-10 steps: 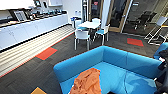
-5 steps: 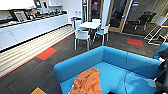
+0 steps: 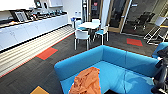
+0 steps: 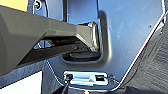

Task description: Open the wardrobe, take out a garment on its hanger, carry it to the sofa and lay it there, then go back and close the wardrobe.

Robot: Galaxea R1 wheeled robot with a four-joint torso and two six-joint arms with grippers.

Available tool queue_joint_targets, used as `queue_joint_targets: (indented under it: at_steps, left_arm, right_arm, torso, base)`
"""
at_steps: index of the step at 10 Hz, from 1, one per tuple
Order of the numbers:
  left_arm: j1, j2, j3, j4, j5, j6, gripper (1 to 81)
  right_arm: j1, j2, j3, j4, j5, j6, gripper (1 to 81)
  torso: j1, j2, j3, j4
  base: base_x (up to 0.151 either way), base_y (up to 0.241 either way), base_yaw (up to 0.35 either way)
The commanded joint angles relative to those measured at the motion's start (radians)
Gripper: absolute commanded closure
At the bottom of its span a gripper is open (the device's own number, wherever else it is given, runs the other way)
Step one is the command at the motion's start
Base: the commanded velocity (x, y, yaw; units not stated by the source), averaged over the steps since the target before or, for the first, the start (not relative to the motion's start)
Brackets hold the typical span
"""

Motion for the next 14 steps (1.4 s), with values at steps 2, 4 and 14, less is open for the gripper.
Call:
queue_joint_targets:
  at_steps: [2, 4, 14]
  left_arm:
    - [-0.017, -0.008, -0.004, 0.022, 0.033, 0.002, 1.0]
    - [-0.017, -0.007, -0.004, 0.022, 0.033, 0.002, 1.0]
    - [-0.016, -0.004, -0.006, 0.021, 0.035, 0.002, 1.0]
  right_arm:
    - [0.005, 0.009, 0.001, -0.004, -0.049, -0.003, 1.0]
    - [0.004, 0.010, 0.001, -0.005, -0.049, -0.003, 1.0]
    - [0.002, 0.010, 0.001, -0.008, -0.049, -0.003, 1.0]
  torso:
    - [0.001, 0.000, 0.000, 0.000]
    - [0.001, 0.000, 0.000, 0.000]
    - [0.001, -0.001, 0.071, 0.000]
  base:
    - [-0.064, 0.000, 0.000]
    - [-0.064, 0.000, 0.000]
    - [-0.026, 0.000, 0.000]
